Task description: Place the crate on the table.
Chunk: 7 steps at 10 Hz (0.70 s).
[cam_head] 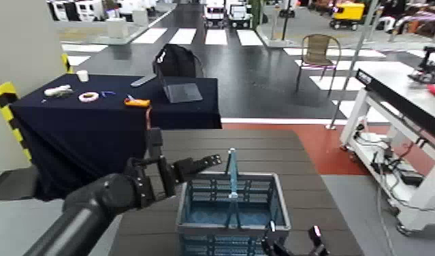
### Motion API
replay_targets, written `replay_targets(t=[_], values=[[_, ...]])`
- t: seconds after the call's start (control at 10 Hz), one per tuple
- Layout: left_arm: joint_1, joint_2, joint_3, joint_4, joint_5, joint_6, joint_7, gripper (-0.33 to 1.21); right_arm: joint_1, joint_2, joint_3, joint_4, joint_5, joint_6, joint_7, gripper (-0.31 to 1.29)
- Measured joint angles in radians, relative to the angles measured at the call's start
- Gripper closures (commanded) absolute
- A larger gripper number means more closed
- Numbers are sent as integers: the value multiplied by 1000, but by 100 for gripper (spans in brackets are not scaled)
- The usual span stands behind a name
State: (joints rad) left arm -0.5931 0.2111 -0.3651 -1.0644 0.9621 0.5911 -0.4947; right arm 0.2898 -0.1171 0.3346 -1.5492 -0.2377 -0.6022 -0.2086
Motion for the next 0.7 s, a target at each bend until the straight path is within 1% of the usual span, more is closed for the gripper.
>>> replay_targets(t=[0.1,0.3,0.4,0.5,0.7], values=[[72,10,66,-141,-63,-5,93,11,2,0,-3,-2,1,1,0,14],[222,33,138,-393,-155,-51,264,11,5,2,-7,-4,1,4,0,14],[300,32,176,-504,-220,-69,312,11,7,3,-9,-5,2,4,0,14],[374,21,211,-592,-292,-92,352,11,8,3,-11,-5,2,3,0,14],[502,-5,244,-695,-428,-204,400,11,12,4,-17,-6,3,1,0,14]])
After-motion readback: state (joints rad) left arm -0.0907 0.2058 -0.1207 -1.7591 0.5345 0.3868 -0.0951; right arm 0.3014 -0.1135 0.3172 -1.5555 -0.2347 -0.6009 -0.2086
